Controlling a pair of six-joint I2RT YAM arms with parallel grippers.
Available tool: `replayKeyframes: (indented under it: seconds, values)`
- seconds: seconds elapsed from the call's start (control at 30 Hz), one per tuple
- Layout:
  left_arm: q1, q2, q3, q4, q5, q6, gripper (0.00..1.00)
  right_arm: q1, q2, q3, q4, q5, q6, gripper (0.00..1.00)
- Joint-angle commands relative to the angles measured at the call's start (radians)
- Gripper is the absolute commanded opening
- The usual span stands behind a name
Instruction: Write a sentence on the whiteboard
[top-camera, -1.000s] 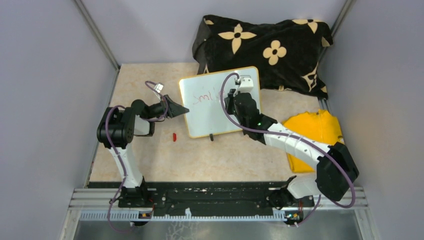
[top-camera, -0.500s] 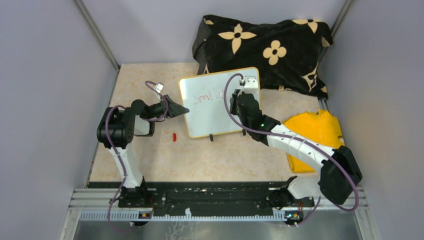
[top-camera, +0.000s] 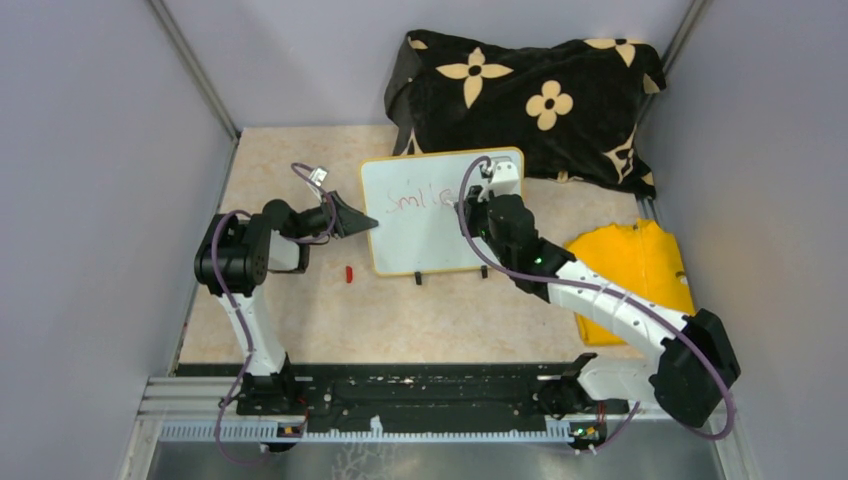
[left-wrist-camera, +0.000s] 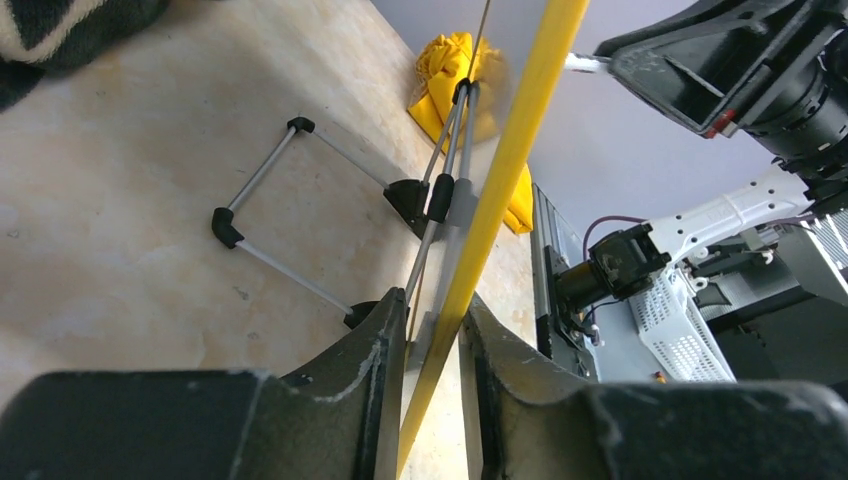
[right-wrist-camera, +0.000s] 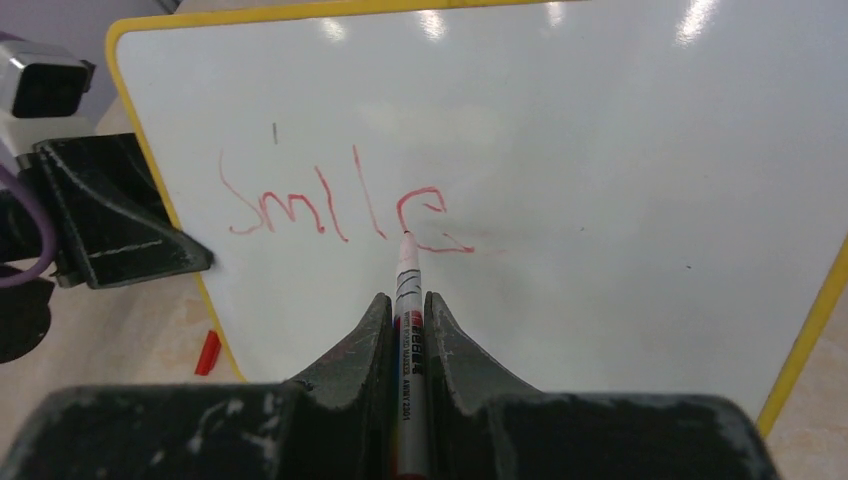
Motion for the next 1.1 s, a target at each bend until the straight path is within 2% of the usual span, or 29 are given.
replayKeyframes:
  seconds: [0.0, 0.2, 0.43, 0.53, 0.63, 0.67, 0.87, 1.07]
  values:
    - [-0.003, 0.018, 0.003, 0.243, 0.013, -0.003, 0.33, -0.007, -0.07, 0.005, 0.066, -0.146, -0.029, 0.0]
    - [-0.002, 0.017, 0.003, 0.244, 0.008, -0.01, 0.43, 0.002, -0.14, -0.014, 0.071, -0.259, -0.046, 0.0]
    - [-0.002, 0.018, 0.014, 0.243, 0.014, -0.043, 0.56, 0.006, -0.138, 0.013, 0.081, -0.266, -0.043, 0.0]
    - [-0.002, 0.015, 0.02, 0.243, 0.02, -0.054, 0.64, 0.015, -0.111, 0.04, 0.088, -0.261, -0.041, 0.0]
    - [-0.001, 0.014, 0.029, 0.243, 0.023, -0.069, 0.96, 0.03, -0.082, 0.064, 0.103, -0.245, -0.047, 0.0]
    - [-0.001, 0.015, 0.03, 0.244, 0.022, -0.077, 0.98, 0.039, -0.073, 0.071, 0.107, -0.239, -0.051, 0.0]
    - [0.027, 0.025, 0.03, 0.244, -0.012, -0.108, 0.99, 0.069, -0.037, 0.11, 0.12, -0.213, -0.066, 0.0]
    - [0.146, -0.017, -0.011, 0.243, -0.077, -0.163, 0.99, 0.077, -0.056, 0.122, 0.106, -0.208, -0.071, 0.0]
